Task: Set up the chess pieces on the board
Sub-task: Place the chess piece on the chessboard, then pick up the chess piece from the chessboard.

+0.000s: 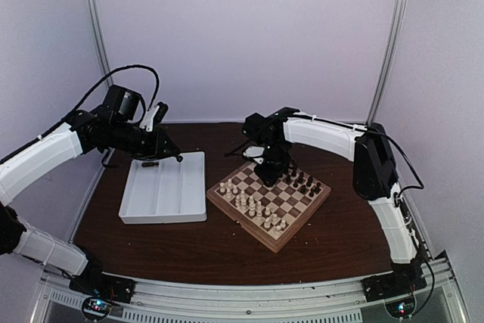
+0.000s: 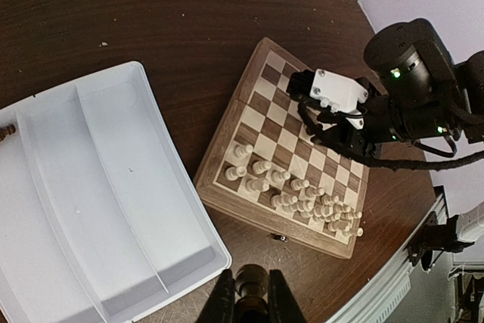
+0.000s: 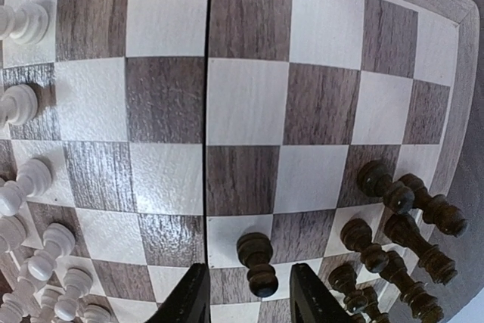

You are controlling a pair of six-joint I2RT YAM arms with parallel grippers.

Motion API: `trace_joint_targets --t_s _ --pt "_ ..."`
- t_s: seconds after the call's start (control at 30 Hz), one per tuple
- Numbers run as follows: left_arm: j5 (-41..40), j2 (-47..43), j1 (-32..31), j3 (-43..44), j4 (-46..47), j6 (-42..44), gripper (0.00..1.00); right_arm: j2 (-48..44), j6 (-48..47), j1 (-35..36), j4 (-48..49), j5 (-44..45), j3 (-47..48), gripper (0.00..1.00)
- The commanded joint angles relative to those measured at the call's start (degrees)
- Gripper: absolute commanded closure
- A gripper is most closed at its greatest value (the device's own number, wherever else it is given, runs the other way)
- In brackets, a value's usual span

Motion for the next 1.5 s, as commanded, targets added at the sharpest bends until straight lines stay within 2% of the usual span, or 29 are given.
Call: trace_joint_targets --t_s 0.0,0.3,0.47,0.77,1.47 --pt "0.8 0.0 0.4 1.1 2.1 -0.1 0.96 -6.3 0.9 -0.4 5.0 -0.2 -3.5 0.59" --pt "-2.2 -2.5 0.4 -0.3 2.2 0.4 0.96 -22.1 5.9 -2.2 26.1 -3.9 -24.0 0.60" --pt "-2.5 -3.2 0.4 -0.9 2.7 0.3 0.96 -25.3 11.4 -4.2 36.2 -9.4 -32.5 0.61" --pt "-1.8 -3.2 0.4 -0.7 2.8 0.3 0.96 -21.1 13.0 -4.4 36.5 -13.1 -31.9 0.62" --pt "-1.0 -1.5 0.4 0.3 2.9 0.5 0.95 -17.2 11.7 -4.4 33.7 -12.6 -32.2 0.70"
